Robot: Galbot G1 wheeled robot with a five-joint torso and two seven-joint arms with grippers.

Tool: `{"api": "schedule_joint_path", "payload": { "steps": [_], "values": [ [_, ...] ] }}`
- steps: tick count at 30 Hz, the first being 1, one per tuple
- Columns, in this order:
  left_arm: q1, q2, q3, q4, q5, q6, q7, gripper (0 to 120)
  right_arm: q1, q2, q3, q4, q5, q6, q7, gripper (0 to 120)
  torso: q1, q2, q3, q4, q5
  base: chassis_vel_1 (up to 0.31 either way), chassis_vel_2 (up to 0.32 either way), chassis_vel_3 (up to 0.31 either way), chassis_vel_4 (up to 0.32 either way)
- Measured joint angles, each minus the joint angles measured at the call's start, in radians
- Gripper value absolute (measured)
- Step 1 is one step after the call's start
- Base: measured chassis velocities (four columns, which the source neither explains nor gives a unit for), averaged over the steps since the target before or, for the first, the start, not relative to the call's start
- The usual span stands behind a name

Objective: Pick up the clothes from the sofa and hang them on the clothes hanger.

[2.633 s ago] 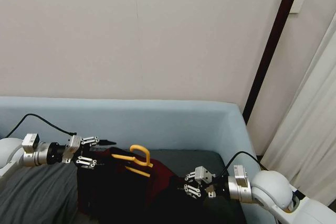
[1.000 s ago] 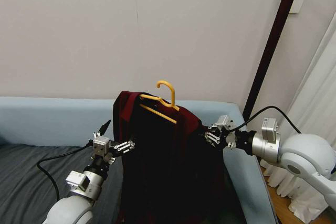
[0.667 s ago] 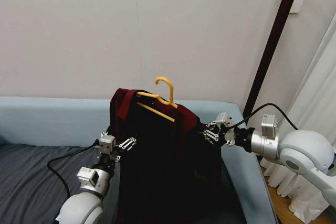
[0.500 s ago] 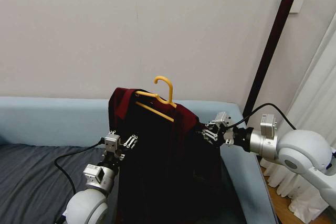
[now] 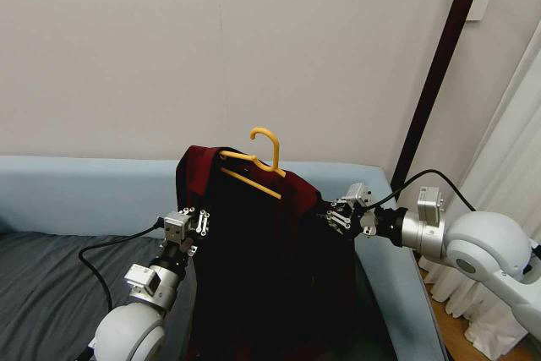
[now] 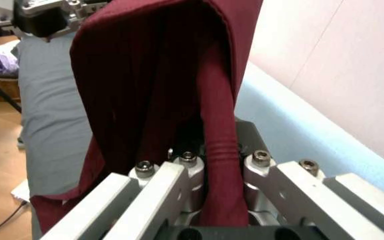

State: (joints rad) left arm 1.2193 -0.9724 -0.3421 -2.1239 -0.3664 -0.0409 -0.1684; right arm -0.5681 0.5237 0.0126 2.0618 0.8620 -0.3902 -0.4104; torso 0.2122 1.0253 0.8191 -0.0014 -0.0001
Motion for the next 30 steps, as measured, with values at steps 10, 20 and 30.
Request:
{"api": "schedule_joint_path", "payload": {
  "steps": [10, 20, 30],
  "values": [
    [0.019, 0.012, 0.004, -0.039, 0.001, -0.034, 0.063, 0, 0.004, 0.000, -0.003, -0.002, 0.005, -0.002, 0.030, 4, 0.000, 0.000, 0.000, -0.0001, 0.0001, 0.000, 0.000, 0.000, 0.000],
    [0.040, 0.008, 0.034, -0.057, 0.031, -0.101, 0.182, 0, -0.002, -0.004, -0.004, 0.025, 0.035, -0.051, 0.118, 4, 0.000, 0.000, 0.000, -0.0001, 0.0001, 0.000, 0.000, 0.000, 0.000],
    [0.056, -0.006, 0.035, -0.038, 0.051, -0.107, 0.197, 0, -0.023, -0.019, 0.019, 0.043, 0.085, -0.053, 0.139, 4, 0.000, 0.000, 0.000, -0.0001, 0.0001, 0.000, 0.000, 0.000, 0.000]
  ]
}}
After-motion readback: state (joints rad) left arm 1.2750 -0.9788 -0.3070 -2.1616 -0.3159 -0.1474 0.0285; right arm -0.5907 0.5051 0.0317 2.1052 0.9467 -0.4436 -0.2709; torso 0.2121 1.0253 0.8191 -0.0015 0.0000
